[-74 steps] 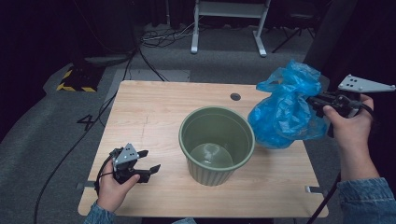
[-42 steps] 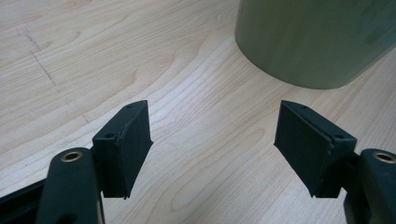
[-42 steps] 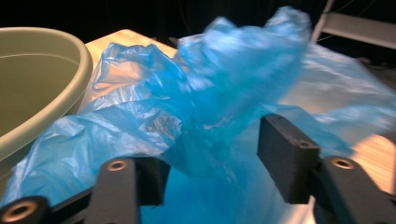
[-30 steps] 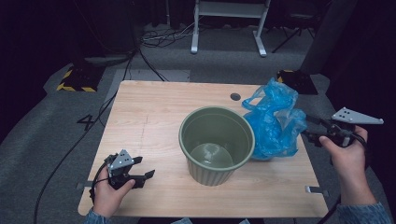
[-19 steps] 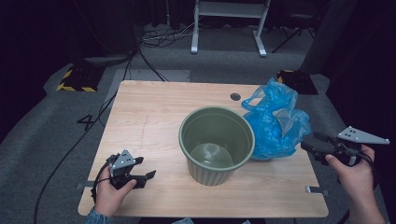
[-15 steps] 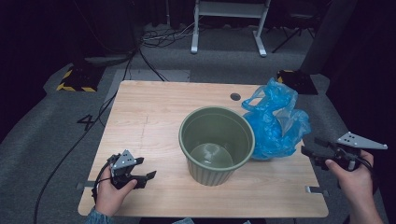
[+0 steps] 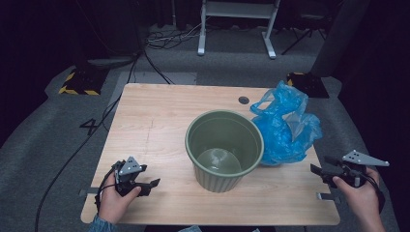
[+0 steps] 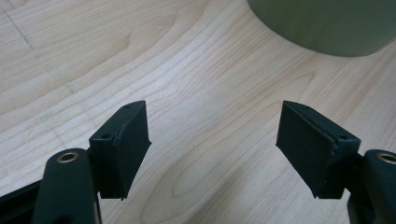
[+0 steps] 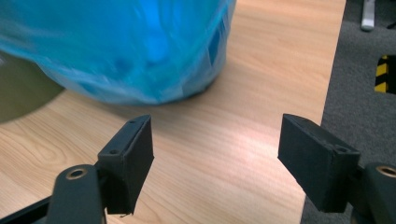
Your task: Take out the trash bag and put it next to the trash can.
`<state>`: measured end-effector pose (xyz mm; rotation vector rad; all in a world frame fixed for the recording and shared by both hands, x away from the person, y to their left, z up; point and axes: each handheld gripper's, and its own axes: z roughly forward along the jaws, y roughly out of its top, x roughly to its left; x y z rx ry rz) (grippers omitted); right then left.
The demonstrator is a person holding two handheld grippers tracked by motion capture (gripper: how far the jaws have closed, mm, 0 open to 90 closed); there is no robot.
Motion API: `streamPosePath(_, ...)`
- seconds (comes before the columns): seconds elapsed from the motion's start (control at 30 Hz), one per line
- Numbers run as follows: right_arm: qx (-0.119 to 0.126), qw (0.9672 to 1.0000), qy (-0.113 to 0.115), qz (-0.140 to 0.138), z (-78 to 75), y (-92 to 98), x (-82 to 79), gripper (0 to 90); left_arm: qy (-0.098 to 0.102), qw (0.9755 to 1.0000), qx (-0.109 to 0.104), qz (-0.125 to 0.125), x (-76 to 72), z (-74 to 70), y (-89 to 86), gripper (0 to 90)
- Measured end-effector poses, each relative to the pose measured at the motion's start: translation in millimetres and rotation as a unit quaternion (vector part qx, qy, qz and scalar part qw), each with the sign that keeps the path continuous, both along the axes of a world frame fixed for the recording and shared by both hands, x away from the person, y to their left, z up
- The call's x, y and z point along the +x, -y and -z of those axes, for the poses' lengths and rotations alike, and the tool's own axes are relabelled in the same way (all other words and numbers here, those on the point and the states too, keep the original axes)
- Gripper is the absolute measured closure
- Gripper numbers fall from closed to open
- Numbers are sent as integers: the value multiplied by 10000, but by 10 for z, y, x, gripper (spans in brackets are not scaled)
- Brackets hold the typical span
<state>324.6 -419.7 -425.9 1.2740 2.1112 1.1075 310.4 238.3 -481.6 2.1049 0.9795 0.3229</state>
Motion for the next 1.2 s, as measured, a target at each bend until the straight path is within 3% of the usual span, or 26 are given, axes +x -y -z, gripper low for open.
streamPosePath(0.17,-137,9998,-144,20,262,-10,-22,249,-21,10000,18,-41,12,47,-43,248)
streamPosePath(0.33,-82,9998,-177,50,461,-45,-36,246,-73,9999,51,-67,18,85,-62,247)
streamPosePath(0.53,-116,9996,-244,33,575,-135,-30,238,-56,9999,84,-117,31,115,-89,245)
streamPosePath(0.7,-336,9990,-282,-31,655,-239,1,225,-53,9995,273,-142,54,195,-120,243)
streamPosePath(0.83,-248,9988,-400,-130,776,-320,19,193,-10,9996,227,-174,66,207,-143,242)
streamPosePath(0.9,-420,9983,-360,-161,779,-356,15,184,78,9996,225,-144,72,226,-145,232)
streamPosePath(1.13,-450,9981,-387,-146,783,-393,50,146,99,9994,286,-141,72,228,-132,225)
streamPosePath(1.2,-456,9981,-404,-118,782,-402,56,140,156,9990,387,-147,63,231,-110,224)
